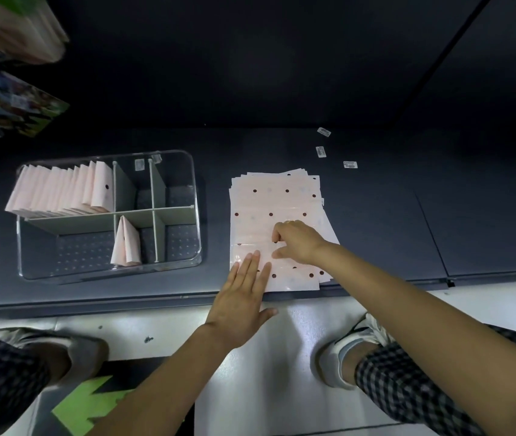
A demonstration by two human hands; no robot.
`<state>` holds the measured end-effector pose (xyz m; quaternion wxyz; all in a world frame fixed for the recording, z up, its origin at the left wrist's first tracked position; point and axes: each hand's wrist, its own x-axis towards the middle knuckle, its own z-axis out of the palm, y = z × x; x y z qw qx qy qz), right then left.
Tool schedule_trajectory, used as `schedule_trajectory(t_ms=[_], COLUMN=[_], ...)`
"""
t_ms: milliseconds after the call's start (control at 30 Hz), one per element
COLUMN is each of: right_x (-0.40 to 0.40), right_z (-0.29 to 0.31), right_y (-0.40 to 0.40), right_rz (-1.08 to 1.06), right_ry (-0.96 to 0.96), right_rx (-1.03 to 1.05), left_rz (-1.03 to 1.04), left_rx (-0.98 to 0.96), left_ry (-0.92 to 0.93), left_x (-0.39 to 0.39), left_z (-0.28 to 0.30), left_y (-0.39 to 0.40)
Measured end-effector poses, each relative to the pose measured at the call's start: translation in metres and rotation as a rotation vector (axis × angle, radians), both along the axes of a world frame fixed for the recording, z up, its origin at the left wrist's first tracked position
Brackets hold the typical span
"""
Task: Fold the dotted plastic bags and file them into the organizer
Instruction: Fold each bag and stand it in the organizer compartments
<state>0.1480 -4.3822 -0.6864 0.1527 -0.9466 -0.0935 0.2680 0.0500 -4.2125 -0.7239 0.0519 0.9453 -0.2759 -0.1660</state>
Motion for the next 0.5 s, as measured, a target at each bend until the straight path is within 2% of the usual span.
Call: schedule_trajectory(t_ms=[100,167,267,333,367,433,500], right_x=[0.004,0.003,-0.004,-0.013,-0.02,-0.036,-0.053], right_z=[0.001,0.003,0.017,0.034,0.043,0.059,0.069], right_y=[0.001,0.001,-0.001,-0.001,0.0,0.006,0.014], right_rz=[0.018,0.003,-0.108,-0.301,-0.422,-0.625,-0.727], right_ry=[0.033,0.035,0.015,0.041,0.09,0.226,0.315], right_rx=[-0.005,0.029,0.178,0.398,0.557,0.858,1.017], left_rz=[0.009,0.046,0.237,0.469,0.613,0.887,1.035], left_rx=[-0.046,-0.165,-0.548,-0.771,-0.882,-1.115,-1.309], left_ry=[0.005,0.013,-0.08,-0.098,-0.022,0.276,0.504], left_x=[0.001,0.003,0.002,0.001,0.0,0.001,0.002], left_z=[0.002,0.007,0.026,0.042,0.049,0.067,0.084], left_y=[0.003,0.005,0.009,0.009,0.008,0.004,0.001])
